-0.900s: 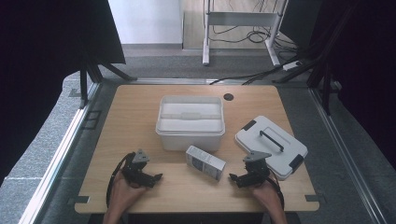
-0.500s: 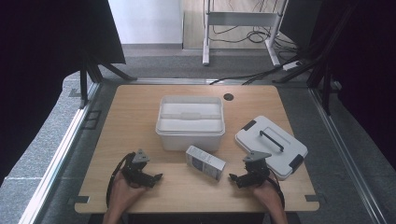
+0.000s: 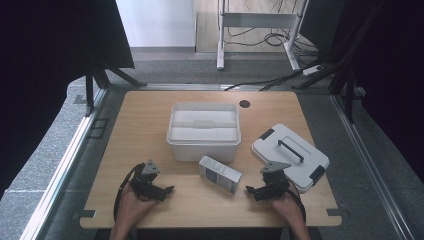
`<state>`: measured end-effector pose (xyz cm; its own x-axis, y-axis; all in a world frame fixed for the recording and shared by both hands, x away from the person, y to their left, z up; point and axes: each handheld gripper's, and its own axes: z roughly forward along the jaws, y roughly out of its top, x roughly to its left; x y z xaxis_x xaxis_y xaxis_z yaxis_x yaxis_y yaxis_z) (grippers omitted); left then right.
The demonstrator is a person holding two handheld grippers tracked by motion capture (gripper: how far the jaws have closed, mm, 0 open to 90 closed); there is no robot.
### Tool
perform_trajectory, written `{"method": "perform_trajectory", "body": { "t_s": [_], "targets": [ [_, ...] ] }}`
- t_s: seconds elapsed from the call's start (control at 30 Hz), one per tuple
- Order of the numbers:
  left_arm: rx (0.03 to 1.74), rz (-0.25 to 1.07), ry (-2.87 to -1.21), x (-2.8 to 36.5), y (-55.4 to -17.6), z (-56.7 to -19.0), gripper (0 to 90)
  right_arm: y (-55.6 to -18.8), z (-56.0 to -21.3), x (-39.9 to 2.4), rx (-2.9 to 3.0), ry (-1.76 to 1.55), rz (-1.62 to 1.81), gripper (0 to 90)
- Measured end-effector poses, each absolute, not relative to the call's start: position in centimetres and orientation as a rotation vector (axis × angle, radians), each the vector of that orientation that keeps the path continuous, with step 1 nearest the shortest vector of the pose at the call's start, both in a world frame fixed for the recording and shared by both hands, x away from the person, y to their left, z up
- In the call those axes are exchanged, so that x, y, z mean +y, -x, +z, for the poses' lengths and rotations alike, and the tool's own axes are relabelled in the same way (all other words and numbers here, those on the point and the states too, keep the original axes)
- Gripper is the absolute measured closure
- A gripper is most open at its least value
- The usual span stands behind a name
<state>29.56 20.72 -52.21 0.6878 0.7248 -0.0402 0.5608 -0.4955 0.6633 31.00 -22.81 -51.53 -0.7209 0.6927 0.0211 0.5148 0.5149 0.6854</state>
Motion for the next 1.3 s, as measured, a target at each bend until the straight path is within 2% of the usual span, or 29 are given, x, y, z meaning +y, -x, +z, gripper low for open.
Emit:
{"method": "perform_trajectory", "body": {
  "t_s": [0.47,0.8,1.1,1.3],
  "targets": [
    [0.98,0.321,-2.235,20.7,-29.6,-52.2,0.0,-29.3,-48.2,-21.6,2.64,-0.905,0.922,8.1],
    [0.978,0.321,-2.238,20.7,-29.6,-52.2,0.0,-28.9,-45.6,-18.4,2.782,-0.805,0.813,7.2],
    [0.979,0.32,-2.236,20.7,-29.6,-52.2,0.0,-31.6,-43.7,-13.3,2.862,-0.717,0.613,17.9],
    [0.979,0.321,-2.235,20.7,-29.6,-52.2,0.0,-32.7,-43.6,-11.0,2.913,-0.665,0.541,31.9]
  ]
}}
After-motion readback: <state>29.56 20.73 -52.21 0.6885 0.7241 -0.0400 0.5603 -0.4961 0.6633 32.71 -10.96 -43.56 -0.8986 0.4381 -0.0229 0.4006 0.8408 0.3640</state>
